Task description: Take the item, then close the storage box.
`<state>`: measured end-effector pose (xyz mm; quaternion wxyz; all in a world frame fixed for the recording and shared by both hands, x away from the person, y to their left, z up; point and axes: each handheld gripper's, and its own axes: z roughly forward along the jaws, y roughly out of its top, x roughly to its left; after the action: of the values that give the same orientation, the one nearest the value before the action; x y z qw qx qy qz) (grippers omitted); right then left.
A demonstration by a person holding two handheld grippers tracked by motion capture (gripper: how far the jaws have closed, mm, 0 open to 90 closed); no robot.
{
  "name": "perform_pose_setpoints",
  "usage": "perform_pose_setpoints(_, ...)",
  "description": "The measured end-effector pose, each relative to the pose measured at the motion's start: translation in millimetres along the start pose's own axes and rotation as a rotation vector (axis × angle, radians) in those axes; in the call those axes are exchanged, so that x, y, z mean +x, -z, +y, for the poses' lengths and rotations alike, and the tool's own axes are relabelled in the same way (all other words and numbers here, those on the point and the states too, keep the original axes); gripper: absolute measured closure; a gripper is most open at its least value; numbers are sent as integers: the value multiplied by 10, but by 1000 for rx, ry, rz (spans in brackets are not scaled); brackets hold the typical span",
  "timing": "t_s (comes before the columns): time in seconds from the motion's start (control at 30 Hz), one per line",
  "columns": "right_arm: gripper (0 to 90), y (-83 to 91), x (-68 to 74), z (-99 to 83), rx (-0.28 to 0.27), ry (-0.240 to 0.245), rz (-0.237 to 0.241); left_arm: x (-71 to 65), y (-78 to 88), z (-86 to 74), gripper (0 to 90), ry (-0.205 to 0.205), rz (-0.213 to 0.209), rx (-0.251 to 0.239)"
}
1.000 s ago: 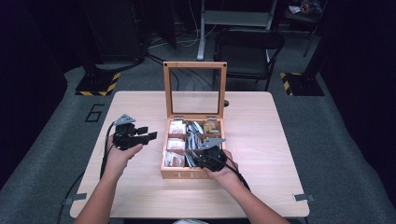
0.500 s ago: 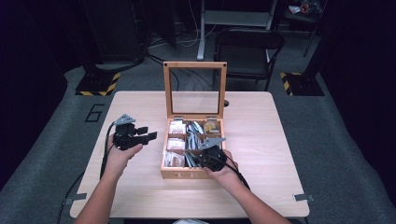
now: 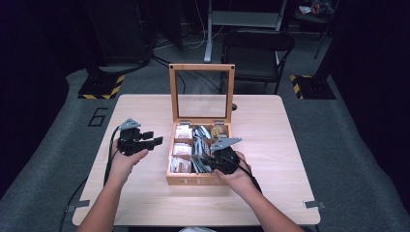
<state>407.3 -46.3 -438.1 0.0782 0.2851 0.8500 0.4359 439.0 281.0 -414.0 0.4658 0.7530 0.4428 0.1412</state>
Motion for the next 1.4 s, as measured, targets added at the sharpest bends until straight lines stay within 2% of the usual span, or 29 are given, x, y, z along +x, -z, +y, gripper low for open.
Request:
perform_pose_setpoints(0.23,899,113,-44,44,-22,-22,15,1,-12,-7,453,6,2,2)
perform_pose_setpoints(0.5,899,280,-36,138,-66,-17,10,17,-18,-17,452,8,0,1)
perform_pose_setpoints(0.57,898,351,-56,160,-85,-12,-5,14,-20,-15,452,11,0,-2)
perform_pose_setpoints(0.73,899,481,-135,174,-104,-34,-26,17,-25,-21,452,7,1,4)
perform_pose_setpoints(0.93,899,602,-253,148,-113,-54,-73,21,-32,-25,452,7,-1,10)
perform_pose_setpoints(1.03,898,669,-321,135,-114,-49,-96,23,-32,-25,452,8,0,9)
perform_pose_setpoints(1.4,898,925,-522,82,-148,-99,-177,32,-30,-27,451,10,4,9)
